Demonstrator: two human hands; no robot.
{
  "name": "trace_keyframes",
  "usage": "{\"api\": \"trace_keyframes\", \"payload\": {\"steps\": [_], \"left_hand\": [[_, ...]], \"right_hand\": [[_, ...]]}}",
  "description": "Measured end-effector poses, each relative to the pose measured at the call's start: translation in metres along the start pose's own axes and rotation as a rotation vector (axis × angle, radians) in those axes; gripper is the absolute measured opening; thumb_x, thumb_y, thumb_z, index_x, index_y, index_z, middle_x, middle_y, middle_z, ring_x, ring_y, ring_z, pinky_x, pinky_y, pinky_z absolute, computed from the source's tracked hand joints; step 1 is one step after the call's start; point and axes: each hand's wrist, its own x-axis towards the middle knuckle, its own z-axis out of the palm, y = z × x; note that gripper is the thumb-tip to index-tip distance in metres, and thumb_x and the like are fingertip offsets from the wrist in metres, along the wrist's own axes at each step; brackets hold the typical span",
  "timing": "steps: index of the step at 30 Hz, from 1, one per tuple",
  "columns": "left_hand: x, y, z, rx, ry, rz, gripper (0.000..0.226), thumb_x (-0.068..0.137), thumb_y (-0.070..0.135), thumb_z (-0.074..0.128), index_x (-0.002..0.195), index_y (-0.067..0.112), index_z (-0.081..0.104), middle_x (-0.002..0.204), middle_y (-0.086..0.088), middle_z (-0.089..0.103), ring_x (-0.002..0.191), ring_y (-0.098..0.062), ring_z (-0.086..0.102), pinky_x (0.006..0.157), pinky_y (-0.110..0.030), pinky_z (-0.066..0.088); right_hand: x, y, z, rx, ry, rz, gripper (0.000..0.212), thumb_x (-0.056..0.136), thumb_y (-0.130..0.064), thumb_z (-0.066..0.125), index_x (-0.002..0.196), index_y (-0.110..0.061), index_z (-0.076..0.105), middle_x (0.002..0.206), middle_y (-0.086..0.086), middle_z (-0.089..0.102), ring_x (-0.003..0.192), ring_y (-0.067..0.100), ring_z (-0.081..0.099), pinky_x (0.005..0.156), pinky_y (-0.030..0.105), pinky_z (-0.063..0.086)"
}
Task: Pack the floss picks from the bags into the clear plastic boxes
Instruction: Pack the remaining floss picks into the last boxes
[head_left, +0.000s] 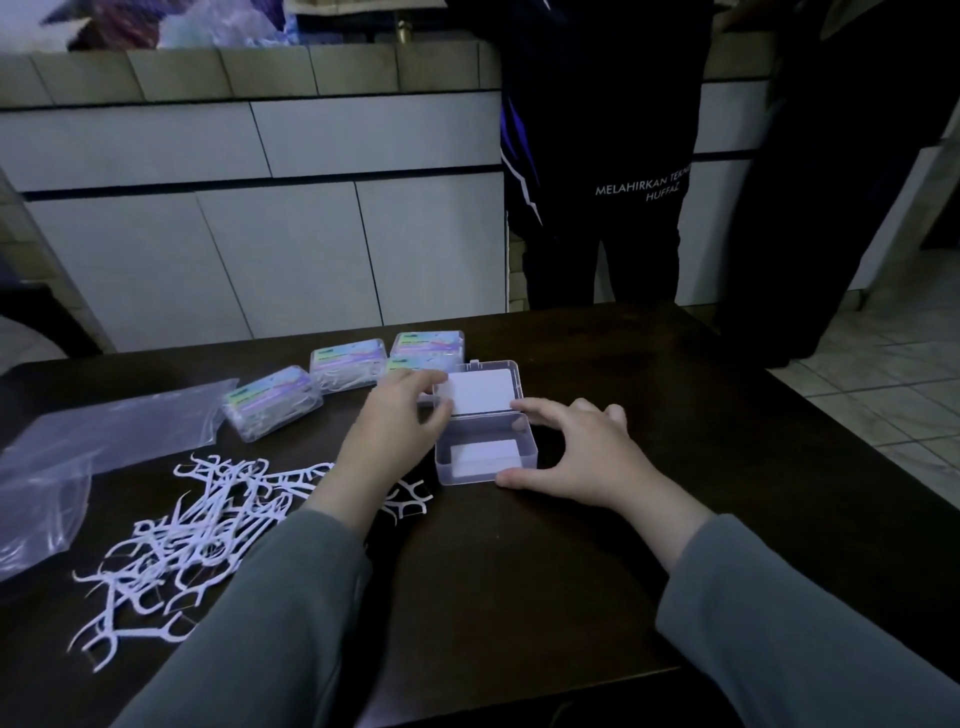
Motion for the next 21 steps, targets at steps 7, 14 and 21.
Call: {"api": "trace_keyframes", "payload": {"steps": [7,14,21], "left_hand": [[-0.003,0.0,-0.004,0.0,-0.096,0.008,0.043,0.095,0.041,0.053,0.134,0.024,0.054,0.125,0.001,0.059,0.111,-0.012,0.053,0.095,-0.033,0.047],[-0.008,0.003,-0.007,0.025,-0.081,0.007,0.044,0.094,0.04,0.053,0.136,0.025,0.053,0.124,0.001,0.06,0.114,-0.014,0.053,0.094,-0.031,0.045],[-0.024,0.019,-0.031,0.037,0.053,0.019,0.043,0.093,0.038,0.057,0.134,0.027,0.053,0.128,0.003,0.054,0.111,-0.013,0.052,0.083,-0.026,0.04]], "right_hand": [[0.0,-0.001,0.004,-0.084,0.023,-0.014,0.084,0.069,-0.083,0.053,0.142,-0.048,0.03,0.132,-0.016,0.052,0.116,0.014,0.039,0.095,0.035,0.028],[-0.013,-0.014,0.0,-0.094,0.075,-0.051,0.081,0.078,-0.07,0.057,0.147,-0.041,0.026,0.14,-0.01,0.046,0.124,0.014,0.037,0.1,0.037,0.028],[-0.042,-0.045,0.008,-0.118,0.274,-0.298,0.07,0.076,-0.067,0.051,0.137,-0.033,0.044,0.129,-0.007,0.045,0.116,0.014,0.041,0.09,0.035,0.035]]}}
